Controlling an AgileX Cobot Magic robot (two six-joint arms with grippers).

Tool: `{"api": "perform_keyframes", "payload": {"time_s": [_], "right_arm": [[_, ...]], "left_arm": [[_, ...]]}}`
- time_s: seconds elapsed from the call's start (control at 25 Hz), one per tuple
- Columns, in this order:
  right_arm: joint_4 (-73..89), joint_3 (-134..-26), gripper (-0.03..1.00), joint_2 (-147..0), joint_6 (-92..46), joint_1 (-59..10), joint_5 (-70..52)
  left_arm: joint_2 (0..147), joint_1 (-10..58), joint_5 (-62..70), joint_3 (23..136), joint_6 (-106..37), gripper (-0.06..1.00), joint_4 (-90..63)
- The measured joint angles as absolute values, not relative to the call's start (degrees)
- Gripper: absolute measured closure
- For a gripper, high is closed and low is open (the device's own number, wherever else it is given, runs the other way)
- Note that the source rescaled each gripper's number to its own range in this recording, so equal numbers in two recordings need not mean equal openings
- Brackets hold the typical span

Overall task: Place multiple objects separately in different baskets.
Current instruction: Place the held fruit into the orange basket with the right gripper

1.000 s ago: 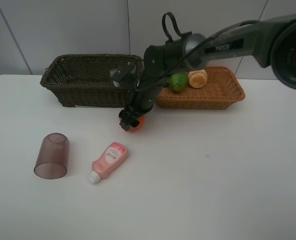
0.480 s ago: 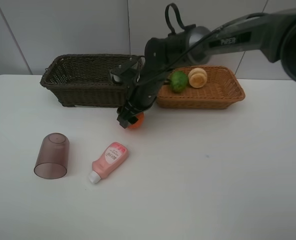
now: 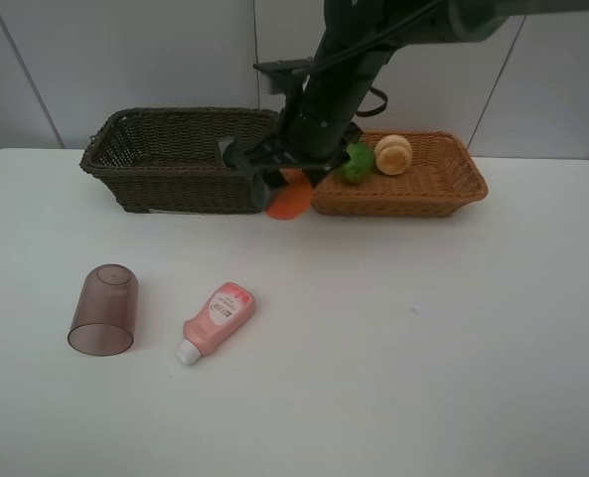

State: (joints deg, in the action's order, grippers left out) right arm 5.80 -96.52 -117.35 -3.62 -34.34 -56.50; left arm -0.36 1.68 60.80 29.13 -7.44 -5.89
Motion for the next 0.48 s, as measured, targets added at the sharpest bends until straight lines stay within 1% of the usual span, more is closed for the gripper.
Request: {"api": "perform_keyframes", "payload": {"time_s": [0.2,0.48], "right_arm": [[0.53,-96.52,0.36,-115.52,3.61,-28.01,-58.05],[-0.55,-96.52,0.36,-115.52,4.53,-19.26,-55.54]], "left_arm": [[-0.36,1.68,60.80,29.13,-7.44,-0.06,-5.89],[-0.36,1.68,60.80,29.13,-7.44,-0.06,-5.89]]}}
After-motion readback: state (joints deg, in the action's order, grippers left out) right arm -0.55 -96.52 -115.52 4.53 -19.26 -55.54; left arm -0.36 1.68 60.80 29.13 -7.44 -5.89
